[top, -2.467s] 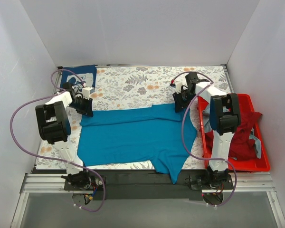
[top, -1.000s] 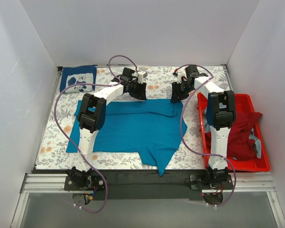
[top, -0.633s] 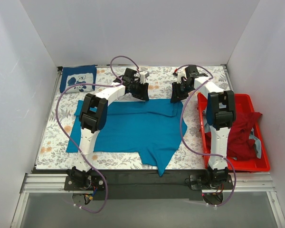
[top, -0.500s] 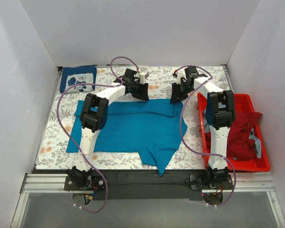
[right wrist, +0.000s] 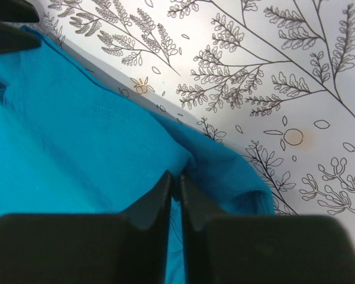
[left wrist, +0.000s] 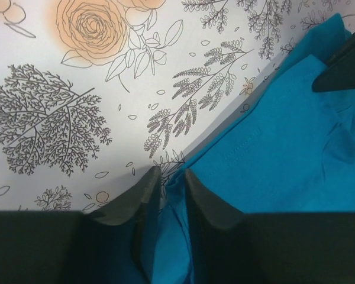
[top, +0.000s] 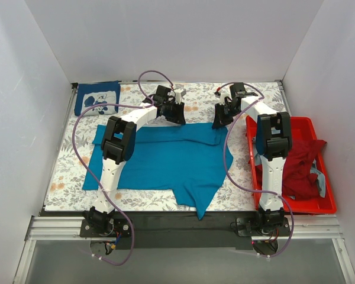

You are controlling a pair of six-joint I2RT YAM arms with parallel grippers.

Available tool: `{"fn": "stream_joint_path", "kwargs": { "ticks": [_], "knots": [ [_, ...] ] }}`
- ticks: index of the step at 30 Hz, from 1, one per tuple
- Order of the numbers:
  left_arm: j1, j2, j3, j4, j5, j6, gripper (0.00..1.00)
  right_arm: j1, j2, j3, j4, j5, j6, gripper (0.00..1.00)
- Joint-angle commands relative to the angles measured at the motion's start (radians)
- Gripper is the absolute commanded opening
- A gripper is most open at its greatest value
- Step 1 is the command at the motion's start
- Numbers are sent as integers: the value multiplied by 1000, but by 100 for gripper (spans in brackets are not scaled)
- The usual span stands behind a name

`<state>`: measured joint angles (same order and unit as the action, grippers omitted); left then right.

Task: Fold and stack the t-shirts
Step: Fold the tshirt

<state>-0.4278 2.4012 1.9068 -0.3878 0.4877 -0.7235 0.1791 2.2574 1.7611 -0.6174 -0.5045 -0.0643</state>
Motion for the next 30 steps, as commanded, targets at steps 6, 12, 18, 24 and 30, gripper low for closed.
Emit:
{"fn": "stream_joint_path", "kwargs": {
  "ticks": [6,12,18,24,30],
  "knots": [
    [-5,-49,17,33,32,-4,3,2,-51,51,30,-92,-9,1],
    [-5,-145,-51,72,80,-2,0,3,-134,-15,28,-106,-52,1],
    [-5,-284,-213,121,127,7,0,2,-235,-138,27,-141,-100,1],
    [-11,-370,-363,138,161,15,0,7,-300,-285,30,-181,-126,1],
    [-25,-485,-504,138,172,25,0,14,-352,-380,28,-215,-163,1]
  ]
}}
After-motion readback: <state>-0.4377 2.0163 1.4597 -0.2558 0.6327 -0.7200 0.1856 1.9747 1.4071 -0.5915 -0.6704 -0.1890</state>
